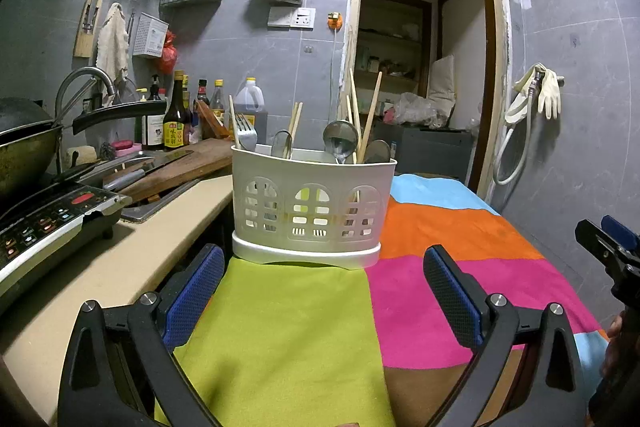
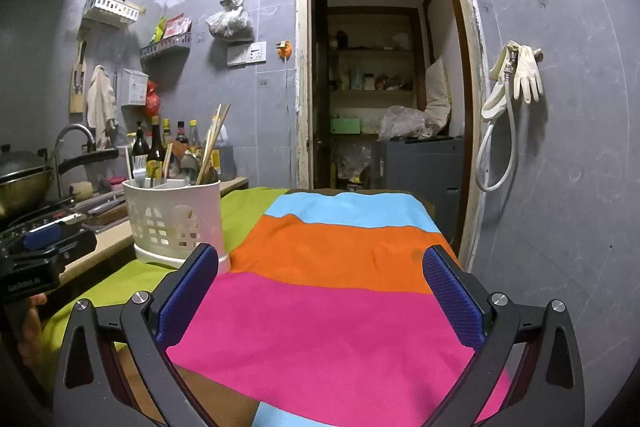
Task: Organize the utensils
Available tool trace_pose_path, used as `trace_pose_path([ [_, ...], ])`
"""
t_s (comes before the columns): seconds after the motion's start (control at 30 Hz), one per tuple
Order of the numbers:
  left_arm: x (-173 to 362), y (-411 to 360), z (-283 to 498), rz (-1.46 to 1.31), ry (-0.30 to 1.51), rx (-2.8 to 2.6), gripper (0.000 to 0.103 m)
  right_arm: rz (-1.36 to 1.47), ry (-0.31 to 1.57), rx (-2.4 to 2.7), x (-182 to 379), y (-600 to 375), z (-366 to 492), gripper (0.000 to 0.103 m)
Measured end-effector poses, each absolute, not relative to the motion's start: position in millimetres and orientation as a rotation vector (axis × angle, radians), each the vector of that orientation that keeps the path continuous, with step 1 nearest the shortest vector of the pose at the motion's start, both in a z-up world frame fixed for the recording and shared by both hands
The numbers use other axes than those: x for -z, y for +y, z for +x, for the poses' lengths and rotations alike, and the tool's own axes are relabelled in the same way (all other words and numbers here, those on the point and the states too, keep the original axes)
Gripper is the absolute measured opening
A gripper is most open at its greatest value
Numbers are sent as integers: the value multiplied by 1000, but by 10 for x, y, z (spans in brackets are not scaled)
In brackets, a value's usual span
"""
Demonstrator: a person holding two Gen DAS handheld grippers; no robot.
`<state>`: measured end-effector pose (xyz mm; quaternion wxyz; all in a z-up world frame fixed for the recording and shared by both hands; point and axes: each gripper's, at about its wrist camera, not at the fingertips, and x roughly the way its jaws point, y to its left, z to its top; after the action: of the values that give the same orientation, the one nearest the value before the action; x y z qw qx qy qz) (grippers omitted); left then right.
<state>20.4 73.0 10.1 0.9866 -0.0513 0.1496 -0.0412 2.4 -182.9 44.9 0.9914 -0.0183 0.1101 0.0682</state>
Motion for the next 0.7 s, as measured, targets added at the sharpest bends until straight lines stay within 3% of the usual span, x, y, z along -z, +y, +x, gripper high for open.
trace_pose_path([
  [0.7,-99,719,207,-92,302,85,98,-34,217,-134,-447,-1823,23,103],
])
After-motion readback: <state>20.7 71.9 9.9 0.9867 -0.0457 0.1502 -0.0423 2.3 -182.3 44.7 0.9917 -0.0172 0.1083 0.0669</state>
